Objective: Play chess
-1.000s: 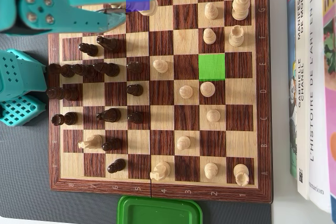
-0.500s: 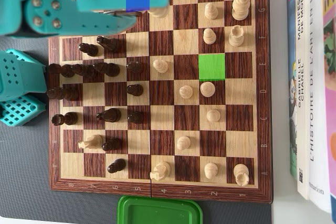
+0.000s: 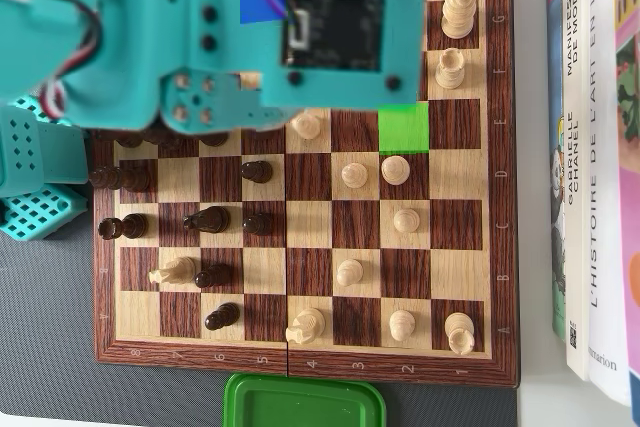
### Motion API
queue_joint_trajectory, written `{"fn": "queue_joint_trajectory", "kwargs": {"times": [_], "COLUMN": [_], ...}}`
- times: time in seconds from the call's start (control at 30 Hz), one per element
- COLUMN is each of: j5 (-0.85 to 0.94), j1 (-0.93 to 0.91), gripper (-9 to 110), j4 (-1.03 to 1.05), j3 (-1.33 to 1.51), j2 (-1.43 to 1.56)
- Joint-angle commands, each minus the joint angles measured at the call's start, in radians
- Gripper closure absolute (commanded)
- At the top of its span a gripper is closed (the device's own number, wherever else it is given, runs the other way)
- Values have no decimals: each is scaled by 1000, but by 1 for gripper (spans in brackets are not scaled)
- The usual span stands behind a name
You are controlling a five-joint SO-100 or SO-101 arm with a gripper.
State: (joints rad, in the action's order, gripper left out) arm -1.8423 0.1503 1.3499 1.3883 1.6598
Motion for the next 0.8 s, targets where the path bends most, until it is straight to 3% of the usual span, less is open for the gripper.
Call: {"fn": "queue_joint_trajectory", "kwargs": {"times": [0.0, 0.77], "j5": [31, 95], "j1": [-29, -48], "gripper": [100, 100], "j4": [-15, -6], "j3": [-100, -293], "j2": [-34, -350]}}
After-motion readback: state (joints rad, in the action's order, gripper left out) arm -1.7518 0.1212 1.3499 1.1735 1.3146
